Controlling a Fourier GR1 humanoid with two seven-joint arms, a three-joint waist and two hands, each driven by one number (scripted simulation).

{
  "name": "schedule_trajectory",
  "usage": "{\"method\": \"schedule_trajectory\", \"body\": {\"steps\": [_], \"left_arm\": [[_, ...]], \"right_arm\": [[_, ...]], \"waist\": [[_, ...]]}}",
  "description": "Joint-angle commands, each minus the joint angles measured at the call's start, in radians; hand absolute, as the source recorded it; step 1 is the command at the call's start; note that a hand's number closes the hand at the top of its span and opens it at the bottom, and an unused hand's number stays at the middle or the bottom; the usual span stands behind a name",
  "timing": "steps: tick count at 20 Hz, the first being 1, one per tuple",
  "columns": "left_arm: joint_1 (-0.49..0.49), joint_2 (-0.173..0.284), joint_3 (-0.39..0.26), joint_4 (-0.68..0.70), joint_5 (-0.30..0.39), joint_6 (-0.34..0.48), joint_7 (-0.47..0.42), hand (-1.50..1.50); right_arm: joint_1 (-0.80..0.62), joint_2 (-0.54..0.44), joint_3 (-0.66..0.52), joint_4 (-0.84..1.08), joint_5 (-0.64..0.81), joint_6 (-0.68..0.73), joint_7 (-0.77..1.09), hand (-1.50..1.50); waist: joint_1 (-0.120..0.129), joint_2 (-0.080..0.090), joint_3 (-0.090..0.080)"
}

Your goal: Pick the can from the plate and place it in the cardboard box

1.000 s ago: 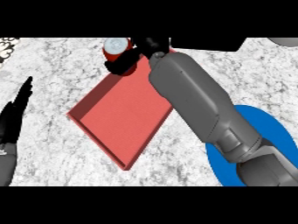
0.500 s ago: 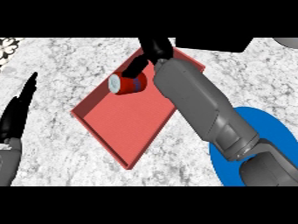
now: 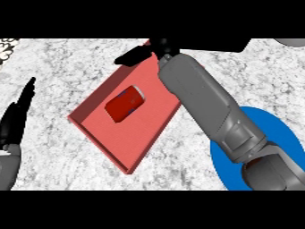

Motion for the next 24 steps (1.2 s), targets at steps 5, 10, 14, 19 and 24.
{"method": "schedule_trajectory", "body": {"steps": [5,10,14,19,24], "left_arm": [[0.119,0.0,0.03,-0.052,0.015,0.007,-0.047,0.0],[0.064,-0.009,0.027,-0.051,-0.005,0.028,0.008,0.0],[0.105,0.014,0.057,-0.038,0.017,-0.002,-0.014,0.0],[0.123,0.043,0.081,-0.065,0.041,-0.042,-0.01,0.0],[0.092,0.028,0.08,-0.007,0.021,-0.019,-0.049,0.0]], "right_arm": [[0.019,-0.034,-0.157,0.004,-0.111,0.052,-0.142,-1.5],[0.087,-0.187,-0.214,0.037,-0.134,0.175,-0.206,-1.5],[0.166,-0.284,-0.218,-0.01,-0.124,0.256,-0.206,-1.5],[0.252,-0.421,-0.255,-0.069,-0.143,0.396,-0.24,-1.5],[0.367,-0.506,-0.24,-0.097,-0.118,0.538,-0.314,-1.5]], "waist": [[-0.047,-0.016,0.001],[-0.064,-0.015,0.001],[-0.073,-0.02,0.001],[-0.075,-0.022,0.001],[-0.083,-0.022,0.0]]}}
